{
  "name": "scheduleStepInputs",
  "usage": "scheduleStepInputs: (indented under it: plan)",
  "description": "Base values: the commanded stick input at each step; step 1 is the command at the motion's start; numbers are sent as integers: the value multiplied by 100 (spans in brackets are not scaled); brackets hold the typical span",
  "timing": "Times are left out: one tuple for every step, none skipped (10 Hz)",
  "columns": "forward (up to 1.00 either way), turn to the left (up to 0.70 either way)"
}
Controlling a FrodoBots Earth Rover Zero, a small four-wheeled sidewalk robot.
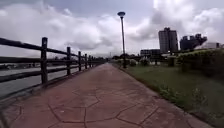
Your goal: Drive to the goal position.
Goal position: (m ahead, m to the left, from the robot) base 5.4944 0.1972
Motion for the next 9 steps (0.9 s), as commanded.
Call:
scheduleStepInputs:
  plan:
    - [5,0]
    - [33,0]
    - [55,0]
    - [60,0]
    - [60,0]
    - [60,0]
    - [62,0]
    - [70,0]
    - [84,0]
